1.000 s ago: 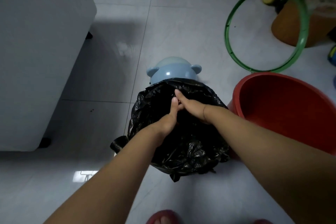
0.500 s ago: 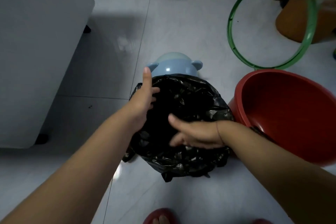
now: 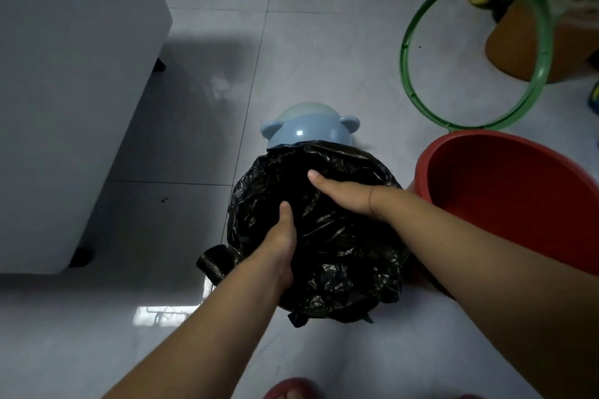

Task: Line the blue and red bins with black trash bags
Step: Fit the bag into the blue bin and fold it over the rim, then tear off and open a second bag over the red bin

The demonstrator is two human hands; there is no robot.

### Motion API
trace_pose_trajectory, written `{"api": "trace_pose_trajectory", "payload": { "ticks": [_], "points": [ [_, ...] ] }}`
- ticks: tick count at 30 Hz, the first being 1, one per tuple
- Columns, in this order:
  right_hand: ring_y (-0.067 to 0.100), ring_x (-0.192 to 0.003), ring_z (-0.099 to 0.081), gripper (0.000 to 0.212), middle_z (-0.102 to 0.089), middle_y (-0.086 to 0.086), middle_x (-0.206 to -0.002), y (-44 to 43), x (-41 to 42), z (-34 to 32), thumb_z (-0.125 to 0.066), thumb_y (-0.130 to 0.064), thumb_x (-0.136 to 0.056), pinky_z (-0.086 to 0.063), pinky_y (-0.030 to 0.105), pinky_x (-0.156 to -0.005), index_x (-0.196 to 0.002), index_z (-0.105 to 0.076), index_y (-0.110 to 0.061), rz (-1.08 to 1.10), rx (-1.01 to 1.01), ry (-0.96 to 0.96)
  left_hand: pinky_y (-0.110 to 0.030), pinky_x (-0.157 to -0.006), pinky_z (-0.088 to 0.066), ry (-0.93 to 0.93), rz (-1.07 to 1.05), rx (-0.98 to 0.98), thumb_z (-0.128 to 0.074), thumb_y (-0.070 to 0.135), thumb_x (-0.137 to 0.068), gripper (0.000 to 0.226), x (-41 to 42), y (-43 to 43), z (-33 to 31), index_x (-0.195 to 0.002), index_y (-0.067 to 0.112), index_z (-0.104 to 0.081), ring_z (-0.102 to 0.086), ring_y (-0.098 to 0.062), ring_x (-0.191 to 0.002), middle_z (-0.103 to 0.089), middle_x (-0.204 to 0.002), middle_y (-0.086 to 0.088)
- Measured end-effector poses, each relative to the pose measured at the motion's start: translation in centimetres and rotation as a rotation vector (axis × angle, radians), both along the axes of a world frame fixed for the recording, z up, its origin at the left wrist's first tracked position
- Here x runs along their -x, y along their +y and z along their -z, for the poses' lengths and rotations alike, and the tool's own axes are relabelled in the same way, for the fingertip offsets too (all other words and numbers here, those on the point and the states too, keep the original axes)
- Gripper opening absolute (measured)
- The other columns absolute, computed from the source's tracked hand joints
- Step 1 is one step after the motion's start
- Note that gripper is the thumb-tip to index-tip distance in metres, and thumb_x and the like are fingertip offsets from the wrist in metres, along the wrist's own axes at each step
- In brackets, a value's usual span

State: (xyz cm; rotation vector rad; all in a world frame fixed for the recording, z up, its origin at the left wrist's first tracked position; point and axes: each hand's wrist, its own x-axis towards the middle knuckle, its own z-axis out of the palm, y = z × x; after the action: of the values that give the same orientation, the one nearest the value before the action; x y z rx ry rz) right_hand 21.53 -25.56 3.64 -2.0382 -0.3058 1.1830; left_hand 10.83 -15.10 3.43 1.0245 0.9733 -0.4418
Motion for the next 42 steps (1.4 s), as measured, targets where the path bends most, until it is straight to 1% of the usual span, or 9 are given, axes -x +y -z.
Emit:
{"api": "trace_pose_trajectory", "payload": {
  "ticks": [3,7,10,13,17,22,29,36,42],
  "points": [
    [0.011,-0.130,-0.038,0.066,-0.040,-0.006,-0.146,-0.1,0.4,0.7,-0.025,-0.068,-0.089,-0.026,0.028,-0.106,-0.143,-0.036,-0.030,0.004,-0.052,0.022,-0.023,-0.040,-0.050,-0.017,-0.019,0.007,-0.033,0.065,-0.091,0.059,-0.7,-0.2,0.3,-0.092,0.016,-0.066,-0.071,-0.021,-0.054,-0.073,-0.062,-0.008],
    [0.017,-0.128,-0.043,0.078,-0.046,-0.001,-0.142,-0.6,1.1,1.4,-0.027,-0.076,-0.082,-0.031,0.034,-0.110,-0.135,-0.049,-0.022,0.010,0.059,0.114,-0.027,-0.050,-0.052,0.001,0.003,-0.023,-0.033,0.067,-0.089,0.063,-0.9,0.5,0.4,-0.092,0.014,-0.068,-0.072,-0.025,-0.066,-0.074,-0.071,-0.011],
    [0.022,-0.131,-0.041,0.076,-0.045,0.003,-0.144,-0.8,1.7,0.4,-0.025,-0.073,-0.085,-0.028,0.038,-0.113,-0.134,-0.051,-0.021,-0.050,0.149,0.001,-0.032,-0.055,-0.049,0.035,-0.012,-0.013,-0.035,0.063,-0.092,0.059,-0.4,0.7,-0.1,-0.088,0.011,-0.065,-0.068,-0.025,-0.071,-0.073,-0.073,-0.010],
    [0.011,-0.115,-0.052,0.057,-0.057,-0.005,-0.128,-0.9,2.2,-3.0,-0.028,-0.057,-0.095,-0.036,0.019,-0.096,-0.127,-0.057,-0.020,-0.041,-0.073,-0.129,-0.034,-0.061,-0.043,0.013,0.065,-0.027,-0.032,0.067,-0.089,0.064,-0.7,0.4,-1.5,-0.101,0.009,-0.057,-0.060,-0.020,-0.078,-0.064,-0.098,-0.005],
    [0.010,-0.081,-0.066,0.032,-0.069,0.003,-0.096,-3.8,1.9,-8.4,-0.042,-0.034,-0.098,-0.049,0.021,-0.078,-0.106,-0.064,-0.012,0.132,-0.295,-0.307,-0.033,-0.074,-0.043,-0.117,0.176,-0.071,-0.029,0.067,-0.090,0.066,-1.2,-0.7,-5.1,-0.105,0.013,-0.063,-0.057,-0.019,-0.089,-0.064,-0.103,-0.005],
    [0.013,-0.064,-0.059,0.035,-0.066,0.013,-0.086,-13.6,0.9,-12.0,-0.050,-0.025,-0.095,-0.048,0.019,-0.063,-0.103,-0.063,0.006,0.299,-0.156,-0.433,-0.038,-0.093,-0.047,-0.234,0.402,-0.158,-0.033,0.065,-0.090,0.065,-1.2,-3.7,-10.3,-0.109,0.012,-0.065,-0.062,-0.022,-0.103,-0.068,-0.109,-0.005],
    [0.010,-0.068,-0.061,0.032,-0.068,0.006,-0.082,-22.7,7.2,-10.6,-0.048,-0.037,-0.095,-0.050,0.020,-0.065,-0.089,-0.066,-0.011,0.516,-0.044,-0.191,-0.036,-0.096,-0.047,-0.246,0.785,-0.425,-0.047,0.053,-0.092,0.064,-1.1,-10.3,-10.6,-0.138,0.010,-0.043,-0.058,-0.024,-0.109,-0.053,-0.136,-0.008],
    [0.017,-0.076,-0.066,0.045,-0.071,0.011,-0.088,-25.7,10.9,-12.0,-0.045,-0.045,-0.094,-0.055,0.023,-0.065,-0.098,-0.066,-0.006,0.639,-0.193,-0.002,-0.038,-0.074,-0.056,-0.229,0.472,-0.447,-0.068,0.044,-0.082,0.080,-1.2,-14.9,-6.4,-0.140,0.004,-0.030,-0.062,-0.026,-0.082,-0.053,-0.120,-0.015],
    [0.018,-0.078,-0.065,0.049,-0.070,0.009,-0.090,-23.3,10.3,-12.0,-0.043,-0.051,-0.093,-0.054,0.028,-0.072,-0.099,-0.064,-0.008,0.744,-0.323,0.188,-0.045,-0.084,-0.054,-0.284,0.507,-0.859,-0.072,0.053,-0.074,0.067,-1.4,-15.5,-5.5,-0.105,-0.005,-0.058,-0.063,-0.039,-0.094,-0.057,-0.117,-0.028]
  ]
}}
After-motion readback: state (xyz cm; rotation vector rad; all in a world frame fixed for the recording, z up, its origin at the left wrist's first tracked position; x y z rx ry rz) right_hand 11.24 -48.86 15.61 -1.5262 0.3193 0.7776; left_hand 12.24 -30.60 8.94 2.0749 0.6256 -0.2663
